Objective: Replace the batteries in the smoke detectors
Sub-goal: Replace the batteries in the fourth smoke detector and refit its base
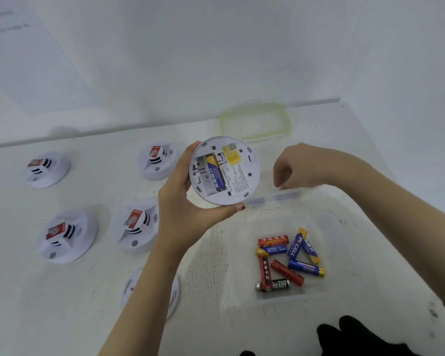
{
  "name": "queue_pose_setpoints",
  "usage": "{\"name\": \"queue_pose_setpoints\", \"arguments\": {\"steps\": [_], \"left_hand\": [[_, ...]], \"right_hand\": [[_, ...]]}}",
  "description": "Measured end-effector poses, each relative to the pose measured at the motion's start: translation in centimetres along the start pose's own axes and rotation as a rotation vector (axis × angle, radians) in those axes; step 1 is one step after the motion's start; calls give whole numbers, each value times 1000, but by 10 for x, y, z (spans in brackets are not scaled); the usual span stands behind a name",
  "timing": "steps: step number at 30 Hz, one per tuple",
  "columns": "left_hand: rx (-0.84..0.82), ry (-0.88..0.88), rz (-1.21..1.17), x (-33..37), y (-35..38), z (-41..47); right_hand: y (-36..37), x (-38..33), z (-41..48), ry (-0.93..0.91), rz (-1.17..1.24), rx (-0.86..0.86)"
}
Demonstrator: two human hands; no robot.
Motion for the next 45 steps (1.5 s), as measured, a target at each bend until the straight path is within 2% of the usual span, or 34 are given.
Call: {"name": "queue_pose_setpoints", "arguments": {"steps": [3,8,12,15,17,21,27,30,33,37,41,45], "left_hand": [[-4,-1,-6,-3,1,2],[-5,10,-22,-7,0,3],[-9,-11,-27,-14,0,4],[-13,-34,-37,-18,3,4],[-15,-41,-40,-19,4,4],[-20,-44,-42,-17,4,5],[-31,-17,-42,-8,9,3],[-53,-15,-65,-2,13,1],[-68,-42,-96,-1,16,-4],[-75,-78,-120,6,22,-12],[-96,-97,-159,13,26,-17],[-87,-97,-201,15,20,-22]], "right_hand": [[0,-1,10,52,-103,-102],[-2,-2,14,29,-141,-22],[3,-1,13,32,-173,-80],[6,1,14,35,-238,-49],[6,2,12,20,-181,-6],[-6,3,0,-48,229,161],[-23,-24,-31,-247,577,618],[-18,-42,-43,-359,669,750],[-7,-61,-50,-452,593,809],[10,-79,-53,-562,317,892],[23,-87,-55,-626,146,988],[38,-92,-58,-684,-21,985]]}}
Point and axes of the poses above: each hand's wrist, its own z-axis towards the middle knuckle, its own y-axis out of the palm, x = y × z, the point moved 3 cm from there along z, towards the middle knuckle, and after that the axes turned 15 degrees about -y, right-handed, at the moved point
